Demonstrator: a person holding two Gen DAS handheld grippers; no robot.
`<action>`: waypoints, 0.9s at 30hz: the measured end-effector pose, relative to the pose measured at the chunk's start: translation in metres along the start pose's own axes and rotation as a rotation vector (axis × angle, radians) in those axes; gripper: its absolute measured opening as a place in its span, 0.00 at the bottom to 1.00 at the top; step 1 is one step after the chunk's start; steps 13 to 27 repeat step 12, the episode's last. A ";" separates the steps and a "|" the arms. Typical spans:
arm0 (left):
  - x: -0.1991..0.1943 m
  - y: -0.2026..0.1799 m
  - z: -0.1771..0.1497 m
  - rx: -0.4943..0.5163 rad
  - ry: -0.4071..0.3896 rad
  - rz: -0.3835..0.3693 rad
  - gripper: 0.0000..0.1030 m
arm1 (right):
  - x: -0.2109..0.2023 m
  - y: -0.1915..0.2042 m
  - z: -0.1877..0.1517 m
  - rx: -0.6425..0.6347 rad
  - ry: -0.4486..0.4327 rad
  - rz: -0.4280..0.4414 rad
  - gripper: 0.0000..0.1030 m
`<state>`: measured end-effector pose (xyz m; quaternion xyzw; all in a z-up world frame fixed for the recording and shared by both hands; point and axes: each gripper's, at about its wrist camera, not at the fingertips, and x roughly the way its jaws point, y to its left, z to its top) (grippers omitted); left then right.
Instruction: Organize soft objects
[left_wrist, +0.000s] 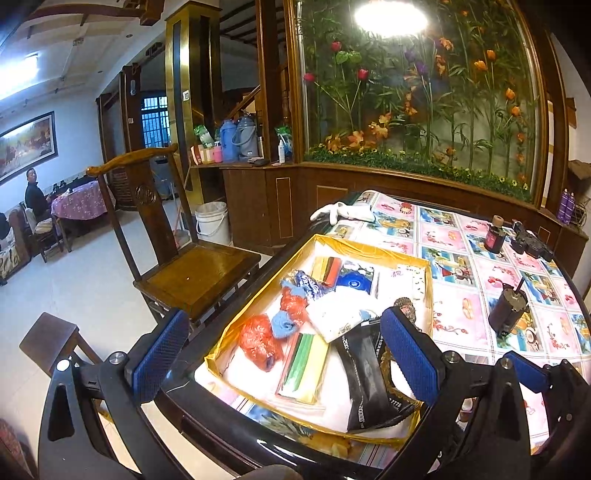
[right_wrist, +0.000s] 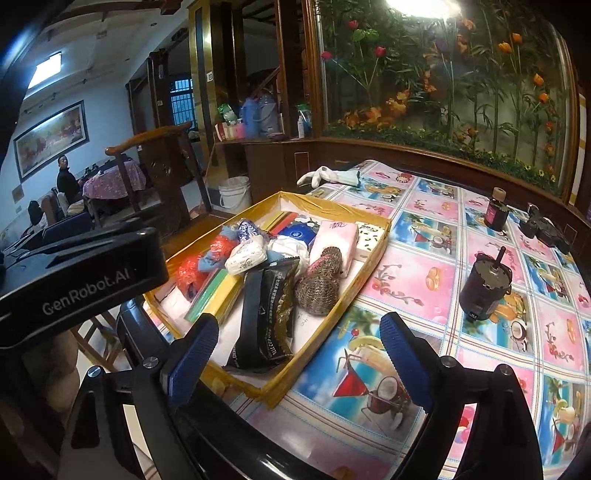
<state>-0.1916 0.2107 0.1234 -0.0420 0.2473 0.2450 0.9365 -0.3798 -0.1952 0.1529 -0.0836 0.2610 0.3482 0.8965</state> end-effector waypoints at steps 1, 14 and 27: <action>0.000 0.000 0.000 -0.001 0.002 0.000 1.00 | 0.001 0.002 0.000 -0.005 0.002 -0.001 0.88; 0.008 0.003 -0.004 -0.009 0.042 -0.010 1.00 | 0.005 0.012 0.001 -0.016 0.016 0.000 0.88; 0.008 0.003 -0.004 -0.009 0.042 -0.010 1.00 | 0.005 0.012 0.001 -0.016 0.016 0.000 0.88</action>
